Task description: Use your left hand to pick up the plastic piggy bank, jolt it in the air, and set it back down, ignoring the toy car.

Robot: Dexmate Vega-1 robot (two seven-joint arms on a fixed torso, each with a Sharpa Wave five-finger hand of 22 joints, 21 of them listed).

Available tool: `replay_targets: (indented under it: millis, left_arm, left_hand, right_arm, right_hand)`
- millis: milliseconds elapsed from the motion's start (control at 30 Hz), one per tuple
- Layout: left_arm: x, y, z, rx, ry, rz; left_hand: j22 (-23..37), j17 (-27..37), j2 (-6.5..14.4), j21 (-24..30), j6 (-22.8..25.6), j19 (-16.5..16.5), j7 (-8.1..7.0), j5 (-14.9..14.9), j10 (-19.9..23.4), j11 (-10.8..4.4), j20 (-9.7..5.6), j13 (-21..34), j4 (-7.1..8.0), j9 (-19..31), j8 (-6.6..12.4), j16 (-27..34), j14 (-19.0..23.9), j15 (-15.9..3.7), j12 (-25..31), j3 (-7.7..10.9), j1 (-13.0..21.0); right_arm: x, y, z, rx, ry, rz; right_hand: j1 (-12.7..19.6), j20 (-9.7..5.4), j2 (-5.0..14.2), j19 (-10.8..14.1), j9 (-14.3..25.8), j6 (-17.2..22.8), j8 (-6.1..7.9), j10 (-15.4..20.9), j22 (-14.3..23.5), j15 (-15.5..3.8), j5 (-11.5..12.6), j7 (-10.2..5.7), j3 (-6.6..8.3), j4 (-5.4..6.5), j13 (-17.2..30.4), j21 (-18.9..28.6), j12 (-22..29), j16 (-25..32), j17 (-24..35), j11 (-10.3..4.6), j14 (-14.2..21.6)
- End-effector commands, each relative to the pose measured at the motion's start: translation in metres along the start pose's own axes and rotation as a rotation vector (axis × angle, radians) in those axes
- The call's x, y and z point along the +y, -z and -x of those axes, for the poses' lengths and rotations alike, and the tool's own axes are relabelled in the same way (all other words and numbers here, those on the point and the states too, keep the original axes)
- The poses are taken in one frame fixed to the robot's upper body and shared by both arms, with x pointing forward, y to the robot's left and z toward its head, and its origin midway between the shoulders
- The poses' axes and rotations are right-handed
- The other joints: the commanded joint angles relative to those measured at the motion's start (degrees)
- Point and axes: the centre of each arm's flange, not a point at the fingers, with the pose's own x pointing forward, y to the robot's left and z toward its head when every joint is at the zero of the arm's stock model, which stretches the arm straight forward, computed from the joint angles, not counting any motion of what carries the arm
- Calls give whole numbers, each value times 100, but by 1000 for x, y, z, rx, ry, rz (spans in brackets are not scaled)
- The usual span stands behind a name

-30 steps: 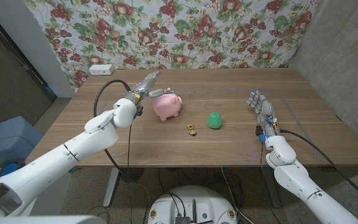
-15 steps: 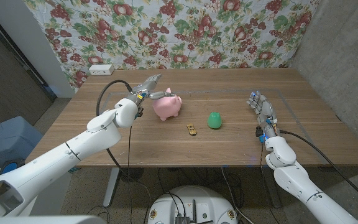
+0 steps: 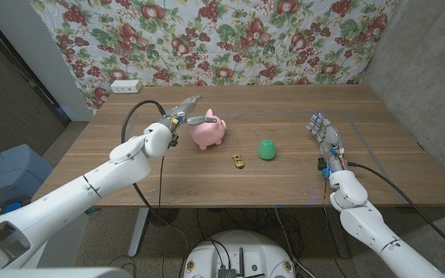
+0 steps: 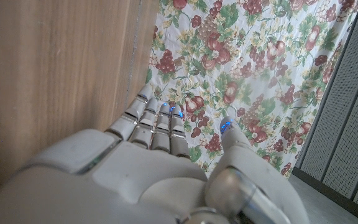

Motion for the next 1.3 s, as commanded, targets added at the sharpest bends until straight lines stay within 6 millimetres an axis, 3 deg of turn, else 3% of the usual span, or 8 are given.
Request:
replay_targets:
  millis: [33, 533, 900, 1300]
  left_arm:
    - [-6, 2, -5, 15, 40, -5]
    - [-14, 0, -15, 16, 90, -7]
    - [-19, -1, -18, 37, 125, -11]
    - [-25, 2, -22, 74, 166, -17]
  left_hand:
    - [12, 34, -8, 40, -1048, 1, -40, 54, -967, 5, 45, 29, 0, 25, 24, 61, -327, 72, 2, -22, 101]
    - [13, 35, 1, 44, -995, 19, -94, 64, -943, 2, -5, 31, 2, 28, 56, 62, -307, 97, 18, -72, 153]
    - [13, 36, 11, 67, -1004, 92, -95, 72, -957, 31, 76, 32, 4, 30, 62, 55, -309, 193, 18, -112, 204]
    - [9, 29, 52, 153, -890, 408, -83, 69, -737, -7, 59, 29, 3, 33, 129, 150, 57, 216, 98, -182, 354]
  right_arm:
    - [0, 0, 1, 0, 2, 1]
    - [-1, 0, 2, -3, 9, 5]
    - [-2, 0, 4, -4, 16, 2]
    - [-3, 0, 4, -2, 14, 8]
  right_hand:
    - [0, -13, 43, 47, 24, 29, -15, 69, 22, 35, 54, -10, -13, 16, 18, -14, -9, 34, 4, 5, 35]
    - [-11, -3, 40, 69, 23, 36, -17, 84, 23, 39, 54, -15, -15, 10, 19, -54, -25, 33, -18, 17, 41]
    - [-24, 9, 41, 93, 24, 46, -16, 101, 24, 53, 53, -15, -18, 11, 20, -81, -33, 36, -34, 30, 52]
    - [-40, 16, 42, 109, 24, 50, -18, 110, 25, 54, 52, -16, -21, 15, 21, -115, -47, 40, -49, 21, 65]
